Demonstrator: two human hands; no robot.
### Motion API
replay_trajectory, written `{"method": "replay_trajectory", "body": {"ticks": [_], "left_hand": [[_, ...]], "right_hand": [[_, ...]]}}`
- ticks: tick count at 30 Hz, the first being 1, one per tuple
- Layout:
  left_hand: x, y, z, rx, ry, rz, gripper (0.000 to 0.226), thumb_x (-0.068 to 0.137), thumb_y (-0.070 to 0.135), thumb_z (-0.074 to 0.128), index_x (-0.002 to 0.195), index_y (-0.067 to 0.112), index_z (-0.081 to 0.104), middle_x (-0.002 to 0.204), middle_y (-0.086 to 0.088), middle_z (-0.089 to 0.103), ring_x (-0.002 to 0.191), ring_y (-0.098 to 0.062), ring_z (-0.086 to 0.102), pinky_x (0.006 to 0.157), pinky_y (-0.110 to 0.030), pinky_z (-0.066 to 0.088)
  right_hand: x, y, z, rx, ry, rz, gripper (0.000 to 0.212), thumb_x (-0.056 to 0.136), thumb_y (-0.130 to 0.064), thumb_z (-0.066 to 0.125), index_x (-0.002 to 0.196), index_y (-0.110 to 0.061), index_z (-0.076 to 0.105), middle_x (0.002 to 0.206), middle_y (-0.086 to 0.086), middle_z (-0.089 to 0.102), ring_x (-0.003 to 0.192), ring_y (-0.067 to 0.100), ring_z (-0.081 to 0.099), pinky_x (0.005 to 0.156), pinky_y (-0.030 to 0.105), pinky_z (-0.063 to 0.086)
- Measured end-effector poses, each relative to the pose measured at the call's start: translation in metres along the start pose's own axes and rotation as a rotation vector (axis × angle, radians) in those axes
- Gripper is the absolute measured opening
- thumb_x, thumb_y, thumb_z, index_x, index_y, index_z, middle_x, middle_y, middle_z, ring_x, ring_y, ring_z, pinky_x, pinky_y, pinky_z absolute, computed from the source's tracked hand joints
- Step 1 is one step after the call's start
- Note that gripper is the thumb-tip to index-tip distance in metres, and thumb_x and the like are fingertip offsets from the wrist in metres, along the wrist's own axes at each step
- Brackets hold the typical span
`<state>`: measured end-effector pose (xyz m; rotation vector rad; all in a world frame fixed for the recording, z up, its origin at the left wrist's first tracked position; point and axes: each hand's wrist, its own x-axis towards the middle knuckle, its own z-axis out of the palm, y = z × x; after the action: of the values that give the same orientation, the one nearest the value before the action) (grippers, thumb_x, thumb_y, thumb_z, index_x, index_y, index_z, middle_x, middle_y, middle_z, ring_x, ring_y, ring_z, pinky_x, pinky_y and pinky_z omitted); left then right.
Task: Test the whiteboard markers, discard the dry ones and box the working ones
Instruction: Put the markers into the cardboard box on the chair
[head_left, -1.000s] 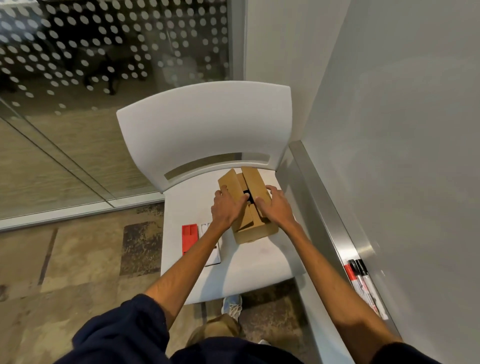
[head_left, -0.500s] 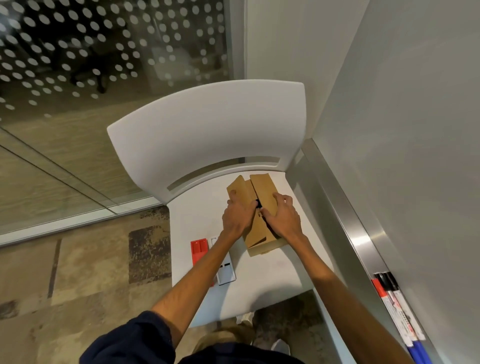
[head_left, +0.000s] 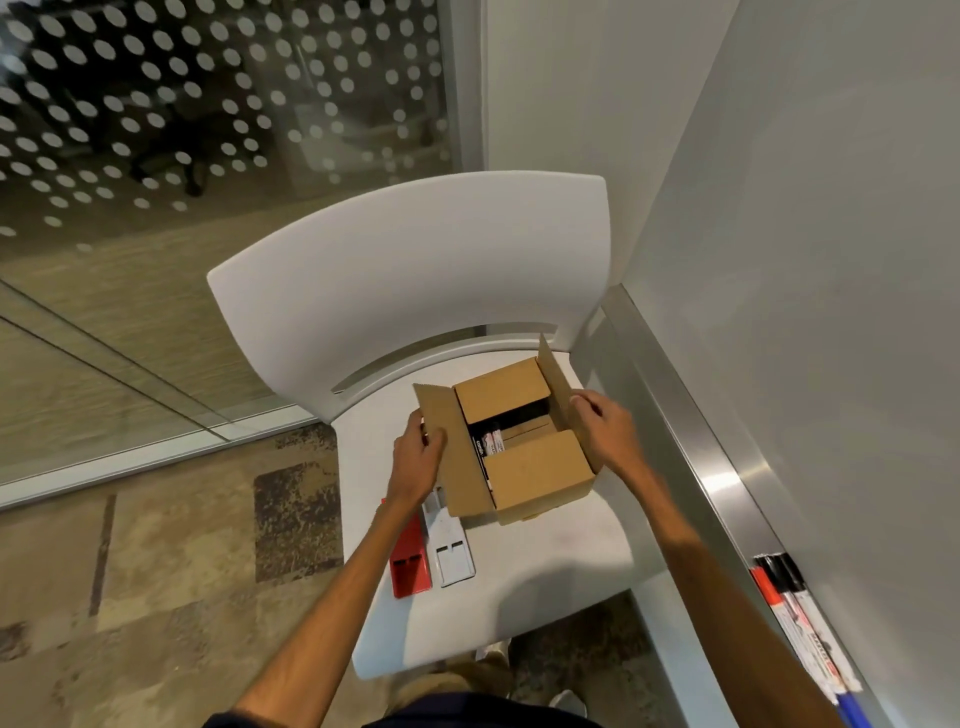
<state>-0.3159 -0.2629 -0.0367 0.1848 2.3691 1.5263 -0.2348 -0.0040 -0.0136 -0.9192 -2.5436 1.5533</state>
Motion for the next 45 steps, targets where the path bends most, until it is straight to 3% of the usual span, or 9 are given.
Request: {"method": "replay_trajectory", "body": {"ticks": [5, 8, 12, 15, 21, 26, 34, 38, 45], "left_hand": [[-0.001, -0.017, -0.008, 0.068, 0.025, -0.102, 0.059, 0.097, 0.029, 0.06, 0.145, 0.007, 0.034, 0.13, -0.013, 0.058, 0.106, -0.026, 0.063, 0.084, -0.039, 0.057], [-0.001, -0.02, 0.0, 0.152, 0.029, -0.124, 0.081, 0.091, 0.046, 0.06, 0.153, 0.011, 0.021, 0.146, -0.017, 0.044, 0.125, -0.033, 0.051, 0.101, -0.054, 0.047], [0.003, -0.014, 0.014, 0.354, 0.083, -0.007, 0.051, 0.094, 0.039, 0.049, 0.139, 0.015, 0.049, 0.154, -0.017, 0.029, 0.137, -0.038, 0.035, 0.109, -0.059, 0.036], [0.011, -0.012, 0.024, 0.4, 0.056, 0.058, 0.036, 0.102, 0.019, 0.044, 0.135, 0.013, 0.055, 0.15, -0.013, 0.039, 0.138, -0.032, 0.035, 0.113, -0.053, 0.033], [0.011, -0.011, 0.046, 0.37, -0.008, 0.05, 0.047, 0.102, 0.043, 0.043, 0.141, 0.018, 0.04, 0.137, -0.005, 0.056, 0.12, -0.025, 0.055, 0.111, -0.061, 0.031], [0.004, -0.003, 0.051, 0.167, -0.024, 0.042, 0.036, 0.104, 0.016, 0.043, 0.138, 0.005, 0.037, 0.1, -0.006, 0.066, 0.08, -0.018, 0.062, 0.077, -0.041, 0.056], [0.015, -0.005, 0.035, 0.273, -0.043, 0.053, 0.04, 0.093, 0.027, 0.06, 0.126, 0.015, 0.039, 0.114, -0.002, 0.059, 0.097, -0.022, 0.062, 0.081, -0.039, 0.054], [0.027, -0.004, 0.039, 0.535, 0.004, 0.193, 0.057, 0.093, 0.03, 0.059, 0.14, 0.013, 0.033, 0.157, -0.014, 0.027, 0.146, -0.03, 0.024, 0.118, -0.054, 0.024], [0.064, 0.009, 0.036, 0.719, -0.197, 0.284, 0.06, 0.09, 0.042, 0.063, 0.136, 0.013, 0.039, 0.141, -0.013, 0.046, 0.132, -0.03, 0.041, 0.113, -0.056, 0.022]], "right_hand": [[0.003, 0.008, -0.016, -0.063, 0.114, -0.007, 0.029, 0.106, -0.028, 0.041, 0.089, -0.016, 0.062, 0.077, 0.004, 0.06, 0.067, 0.014, 0.053, 0.062, 0.027, 0.043], [0.001, 0.015, -0.017, -0.169, 0.158, 0.044, 0.029, 0.104, -0.027, 0.049, 0.124, -0.01, 0.061, 0.108, 0.009, 0.067, 0.091, 0.022, 0.063, 0.075, 0.031, 0.053], [-0.003, 0.023, -0.002, -0.358, 0.236, 0.115, 0.054, 0.094, -0.023, 0.066, 0.143, -0.012, 0.045, 0.136, 0.011, 0.055, 0.127, 0.031, 0.052, 0.106, 0.05, 0.039], [-0.01, 0.02, 0.007, -0.478, 0.272, 0.073, 0.042, 0.095, -0.018, 0.063, 0.136, -0.013, 0.054, 0.133, 0.01, 0.054, 0.125, 0.027, 0.049, 0.104, 0.044, 0.036], [-0.02, 0.016, 0.037, -0.383, 0.2, -0.001, 0.034, 0.104, -0.03, 0.043, 0.12, -0.009, 0.065, 0.114, 0.01, 0.067, 0.101, 0.026, 0.064, 0.09, 0.044, 0.053], [-0.024, 0.015, 0.047, -0.317, 0.227, 0.058, 0.03, 0.104, -0.021, 0.046, 0.125, -0.009, 0.063, 0.117, 0.008, 0.069, 0.104, 0.026, 0.066, 0.088, 0.037, 0.052], [-0.019, 0.014, 0.035, -0.426, 0.207, 0.019, 0.029, 0.1, -0.017, 0.052, 0.126, -0.009, 0.062, 0.115, 0.009, 0.068, 0.104, 0.028, 0.066, 0.089, 0.04, 0.053], [-0.021, 0.008, 0.032, -0.568, 0.267, -0.109, 0.034, 0.095, -0.011, 0.055, 0.129, -0.011, 0.058, 0.123, 0.009, 0.061, 0.113, 0.027, 0.057, 0.094, 0.042, 0.046], [-0.028, 0.009, 0.054, -0.674, 0.101, -0.264, 0.035, 0.098, -0.025, 0.048, 0.13, -0.016, 0.06, 0.13, 0.003, 0.059, 0.126, 0.019, 0.047, 0.102, 0.041, 0.036]]}}
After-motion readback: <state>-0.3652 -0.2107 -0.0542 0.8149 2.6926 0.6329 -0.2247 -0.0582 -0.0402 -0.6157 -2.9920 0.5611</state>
